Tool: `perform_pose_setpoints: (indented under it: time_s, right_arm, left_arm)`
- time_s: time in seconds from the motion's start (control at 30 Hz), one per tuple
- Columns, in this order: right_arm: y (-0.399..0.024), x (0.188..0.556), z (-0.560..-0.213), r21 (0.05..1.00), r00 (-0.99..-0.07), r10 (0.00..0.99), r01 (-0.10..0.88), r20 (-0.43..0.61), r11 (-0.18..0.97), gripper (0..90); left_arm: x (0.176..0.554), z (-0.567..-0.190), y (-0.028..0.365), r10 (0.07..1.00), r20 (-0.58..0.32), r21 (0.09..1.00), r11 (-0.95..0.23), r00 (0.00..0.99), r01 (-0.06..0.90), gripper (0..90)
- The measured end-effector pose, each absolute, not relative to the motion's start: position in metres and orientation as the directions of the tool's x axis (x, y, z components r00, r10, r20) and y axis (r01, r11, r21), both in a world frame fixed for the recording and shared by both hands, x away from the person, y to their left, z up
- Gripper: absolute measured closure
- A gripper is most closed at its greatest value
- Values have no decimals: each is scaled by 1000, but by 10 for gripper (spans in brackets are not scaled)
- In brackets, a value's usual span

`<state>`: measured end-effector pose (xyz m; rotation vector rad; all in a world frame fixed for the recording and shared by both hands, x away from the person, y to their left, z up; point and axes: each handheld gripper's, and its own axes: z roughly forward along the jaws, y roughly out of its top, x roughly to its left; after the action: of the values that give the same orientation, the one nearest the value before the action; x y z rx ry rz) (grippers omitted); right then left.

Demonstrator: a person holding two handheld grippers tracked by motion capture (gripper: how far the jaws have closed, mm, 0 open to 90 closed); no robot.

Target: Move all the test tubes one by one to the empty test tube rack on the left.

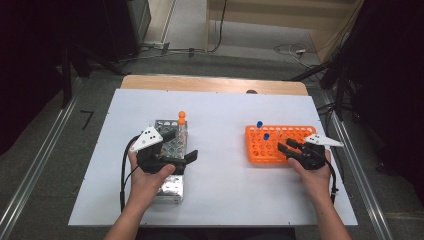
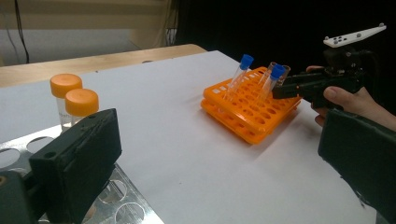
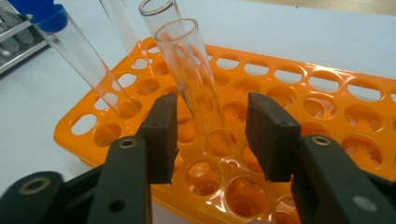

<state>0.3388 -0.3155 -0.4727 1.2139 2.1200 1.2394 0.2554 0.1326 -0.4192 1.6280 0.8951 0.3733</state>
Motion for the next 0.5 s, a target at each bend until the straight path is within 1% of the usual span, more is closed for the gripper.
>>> perform_pose_setpoints:
  time_s: [0.1, 0.17, 0.37, 0.5]
  right_arm:
    - [-316, 339, -474, 849, -537, 840, 476, 73, 230, 599]
    - [-315, 339, -475, 851, -535, 842, 470, 64, 234, 616]
    - [-310, 340, -478, 850, -524, 851, 459, 23, 259, 630]
    - [-308, 340, -479, 853, -516, 856, 451, 11, 261, 663]
  left_arm:
    - [256, -420, 132, 720, -227, 936, -24, 656, 350, 0]
    - [256, -420, 131, 716, -233, 935, -22, 658, 354, 0]
    - [255, -420, 130, 714, -232, 934, -25, 661, 356, 0]
    - [254, -421, 130, 714, -232, 934, -26, 660, 356, 0]
